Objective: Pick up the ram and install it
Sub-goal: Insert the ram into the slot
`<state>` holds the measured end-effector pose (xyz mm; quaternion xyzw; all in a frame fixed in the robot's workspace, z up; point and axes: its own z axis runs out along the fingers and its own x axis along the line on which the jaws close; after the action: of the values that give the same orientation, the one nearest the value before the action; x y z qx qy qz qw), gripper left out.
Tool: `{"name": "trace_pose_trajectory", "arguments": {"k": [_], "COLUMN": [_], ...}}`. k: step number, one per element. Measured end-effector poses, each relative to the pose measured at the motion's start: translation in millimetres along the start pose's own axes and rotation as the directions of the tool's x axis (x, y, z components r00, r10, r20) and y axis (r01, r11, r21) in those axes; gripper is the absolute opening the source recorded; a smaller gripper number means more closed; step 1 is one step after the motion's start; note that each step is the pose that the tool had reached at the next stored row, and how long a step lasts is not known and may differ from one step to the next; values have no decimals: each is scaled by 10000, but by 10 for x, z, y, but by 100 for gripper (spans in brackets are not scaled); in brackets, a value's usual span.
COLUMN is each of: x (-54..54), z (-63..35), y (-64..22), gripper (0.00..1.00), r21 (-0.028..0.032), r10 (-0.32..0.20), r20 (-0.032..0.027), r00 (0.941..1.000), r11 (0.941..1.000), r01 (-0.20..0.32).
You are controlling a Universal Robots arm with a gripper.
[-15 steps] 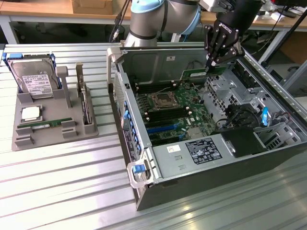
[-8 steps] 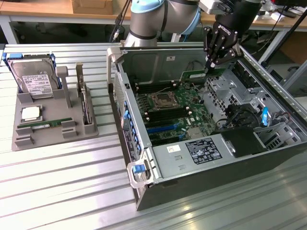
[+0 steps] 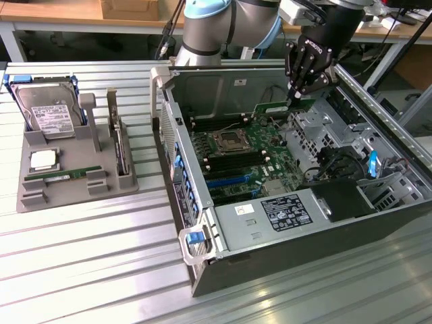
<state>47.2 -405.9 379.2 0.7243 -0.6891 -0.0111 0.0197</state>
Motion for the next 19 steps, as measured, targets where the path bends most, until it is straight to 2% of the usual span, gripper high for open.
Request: {"name": "trace_pose_trajectory", "arguments": {"k": [19], "x": [-2], "z": [143], "y": [-6], "gripper": [13], "r21": [0], "r10": [1], "r20": [0], "r00": [10000], "r11": [10000], "r01": [-1]}}
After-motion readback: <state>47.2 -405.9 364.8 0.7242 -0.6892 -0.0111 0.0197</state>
